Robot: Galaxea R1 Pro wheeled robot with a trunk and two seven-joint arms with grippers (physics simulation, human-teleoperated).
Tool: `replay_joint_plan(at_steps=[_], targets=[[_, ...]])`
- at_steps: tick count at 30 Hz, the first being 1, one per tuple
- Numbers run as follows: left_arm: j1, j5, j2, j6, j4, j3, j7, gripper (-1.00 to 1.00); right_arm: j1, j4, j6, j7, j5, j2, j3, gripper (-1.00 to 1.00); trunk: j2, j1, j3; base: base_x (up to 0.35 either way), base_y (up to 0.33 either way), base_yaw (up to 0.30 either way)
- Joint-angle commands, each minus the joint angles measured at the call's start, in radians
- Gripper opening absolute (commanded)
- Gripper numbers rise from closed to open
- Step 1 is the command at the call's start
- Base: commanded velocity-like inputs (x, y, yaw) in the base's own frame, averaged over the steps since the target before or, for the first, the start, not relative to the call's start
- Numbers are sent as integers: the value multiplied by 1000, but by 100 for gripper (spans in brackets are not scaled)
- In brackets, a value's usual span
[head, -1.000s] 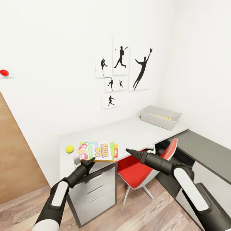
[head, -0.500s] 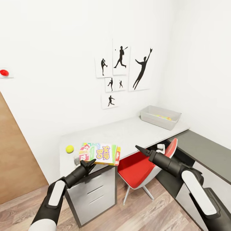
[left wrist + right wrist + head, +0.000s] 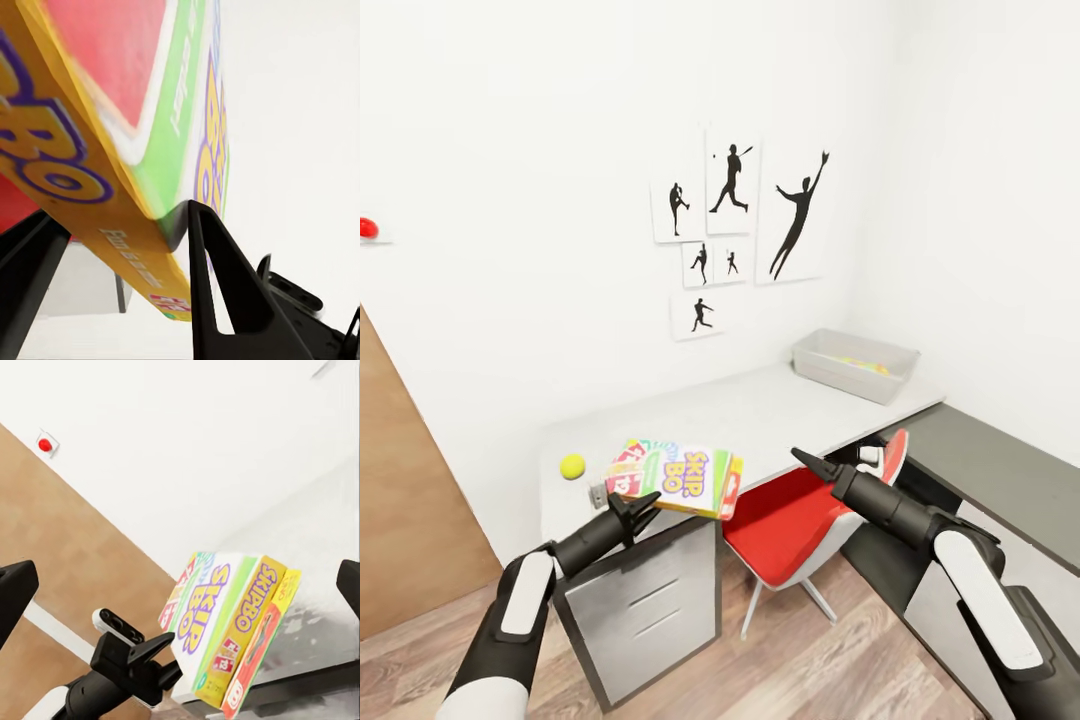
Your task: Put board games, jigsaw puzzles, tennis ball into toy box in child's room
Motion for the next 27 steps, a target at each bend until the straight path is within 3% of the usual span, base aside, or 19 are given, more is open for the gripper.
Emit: replay_joint_plan(at_steps=[1,3,9,24,27], targets=[[-1,-6,4,11,-2,3,-6,-100,-1,0,5,0,-5,-1,-6,100,-1,0,-1,0,0,-222],[-2,-6,14,20,-3,-4,-6,-100,0,0,7,0,-6,-1,-18,100,-1,0,1,0,0,-237],[-3,0,31,30,-6,-81,-8,-100,22,-1,7,1,-6,-1,-35,100,-1,0,3,0,0,-166],[-3,17,52,40,-71,-82,-44,-100,25,-1,8,2,-6,-1,-36,100,-1,0,3,0,0,-5],[-3,24,65,41,-76,-85,-48,-100,25,-1,9,2,-6,-1,-36,100,20,-11,12,0,0,0]])
